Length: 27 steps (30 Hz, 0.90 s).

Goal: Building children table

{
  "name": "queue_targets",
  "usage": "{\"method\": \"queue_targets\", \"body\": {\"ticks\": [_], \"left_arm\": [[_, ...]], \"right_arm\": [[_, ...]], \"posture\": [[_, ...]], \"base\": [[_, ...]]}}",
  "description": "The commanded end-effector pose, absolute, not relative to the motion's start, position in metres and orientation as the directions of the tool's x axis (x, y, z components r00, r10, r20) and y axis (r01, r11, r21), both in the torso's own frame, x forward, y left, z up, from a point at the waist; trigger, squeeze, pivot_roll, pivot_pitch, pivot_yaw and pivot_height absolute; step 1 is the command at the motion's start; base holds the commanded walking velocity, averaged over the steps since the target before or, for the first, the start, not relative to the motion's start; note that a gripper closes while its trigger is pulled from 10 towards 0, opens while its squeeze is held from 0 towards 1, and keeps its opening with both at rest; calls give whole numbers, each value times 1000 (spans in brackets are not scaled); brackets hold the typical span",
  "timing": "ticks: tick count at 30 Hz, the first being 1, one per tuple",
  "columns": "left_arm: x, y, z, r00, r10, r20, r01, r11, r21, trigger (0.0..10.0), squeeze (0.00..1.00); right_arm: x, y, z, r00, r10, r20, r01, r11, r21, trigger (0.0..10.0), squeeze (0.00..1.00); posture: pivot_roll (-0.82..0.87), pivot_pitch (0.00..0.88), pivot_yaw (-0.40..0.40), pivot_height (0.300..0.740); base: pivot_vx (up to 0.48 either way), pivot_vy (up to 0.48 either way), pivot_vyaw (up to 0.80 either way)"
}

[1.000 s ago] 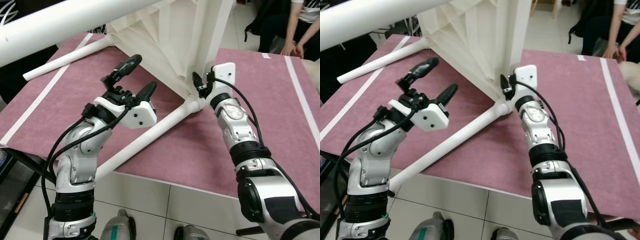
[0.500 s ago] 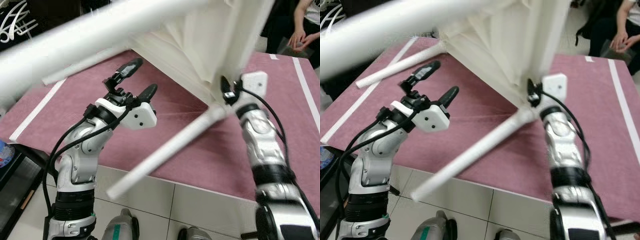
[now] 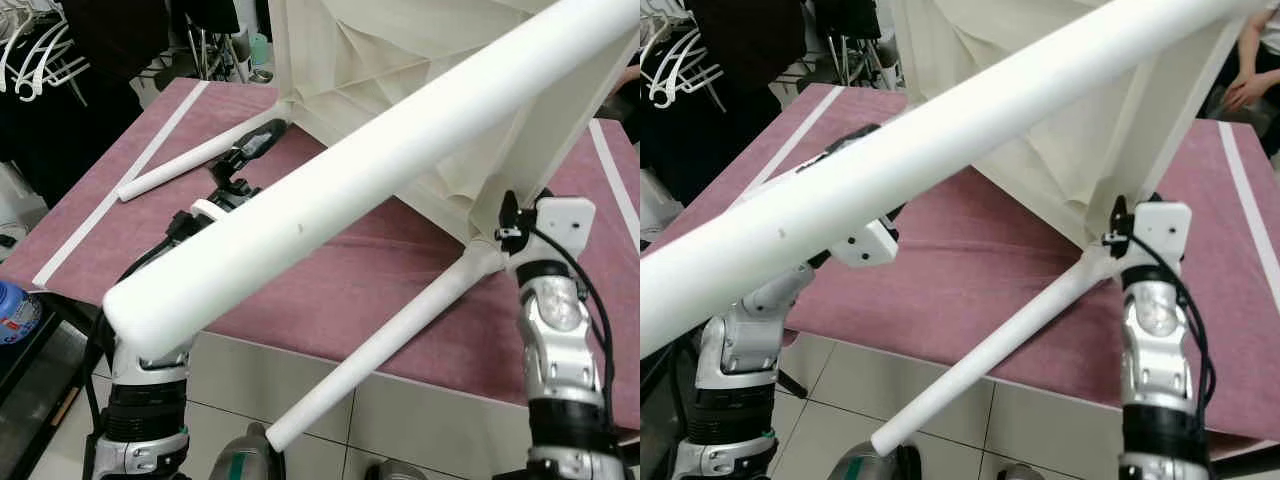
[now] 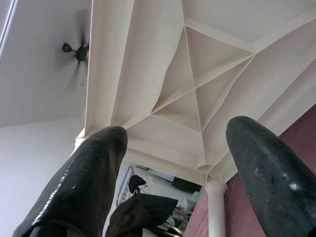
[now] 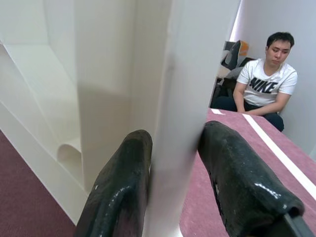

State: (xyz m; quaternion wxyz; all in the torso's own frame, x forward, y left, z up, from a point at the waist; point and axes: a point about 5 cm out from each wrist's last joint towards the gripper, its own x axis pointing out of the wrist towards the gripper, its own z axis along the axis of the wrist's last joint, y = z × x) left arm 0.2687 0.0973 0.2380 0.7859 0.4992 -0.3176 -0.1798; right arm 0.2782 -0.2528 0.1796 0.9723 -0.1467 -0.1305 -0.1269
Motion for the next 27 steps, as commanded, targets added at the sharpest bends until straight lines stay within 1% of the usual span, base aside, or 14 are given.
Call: {"method": "queue_targets", "body": {"ticks": [1,3,5,6,7,8,10,12,17,19,20,22,24,27], "left_arm": [[270,104,248,724,-454,520,-205,577,790,10000,0],[270,104,248,724,-454,520,-205,577,790,10000,0],[272,104,248,739,-446,506,-194,578,793,10000,0],[272,104,248,746,-442,499,-188,578,794,10000,0],[272,104,248,746,-442,499,-188,578,794,10000,0],[273,104,248,751,-440,491,-186,573,798,10000,0],[273,104,248,751,-440,491,-186,573,798,10000,0],[273,105,247,759,-435,484,-185,569,801,10000,0],[274,112,244,795,-424,434,-161,541,825,10000,0],[273,117,241,813,-428,394,-125,534,837,10000,0],[269,126,235,843,-433,320,-40,542,839,10000,0],[268,129,232,852,-436,289,0,553,833,10000,0],[261,134,230,851,-480,214,135,593,794,10000,0],[258,136,230,845,-501,188,185,602,776,10000,0]], "right_arm": [[279,-234,185,950,-118,289,197,945,-262,10000,0],[279,-234,185,950,-118,289,197,945,-262,10000,0],[282,-222,187,957,-49,285,129,954,-269,10000,0],[283,-210,191,959,24,283,59,958,-281,10000,0],[283,-210,191,959,24,283,59,958,-281,10000,0],[283,-188,193,953,158,260,-75,950,-304,10000,0],[283,-188,193,953,158,260,-75,950,-304,10000,0],[282,-171,191,940,253,230,-178,936,-304,10000,0],[279,-152,187,921,343,184,-282,915,-289,10000,0],[279,-149,185,918,356,173,-304,914,-268,10000,0],[279,-146,181,911,382,156,-337,907,-253,10000,0],[279,-144,180,907,395,149,-350,901,-256,10000,0],[281,-136,180,882,450,141,-405,876,-261,10000,0],[281,-132,181,868,476,142,-431,864,-260,10000,0]], "posture": [[25,0,91,740],[25,0,91,740],[26,0,90,740],[29,0,85,740],[29,0,85,740],[31,0,83,740],[31,0,83,740],[33,0,83,740],[37,0,82,740],[43,0,82,740],[41,0,86,740],[41,0,86,740],[46,0,87,740],[46,0,87,740]], "base": [[0,0,0],[0,0,0],[0,0,0],[0,0,0],[0,0,0],[0,0,0],[0,0,0],[0,0,0],[0,0,0],[0,0,0],[0,0,0],[0,0,0],[0,0,0],[0,0,0]]}}
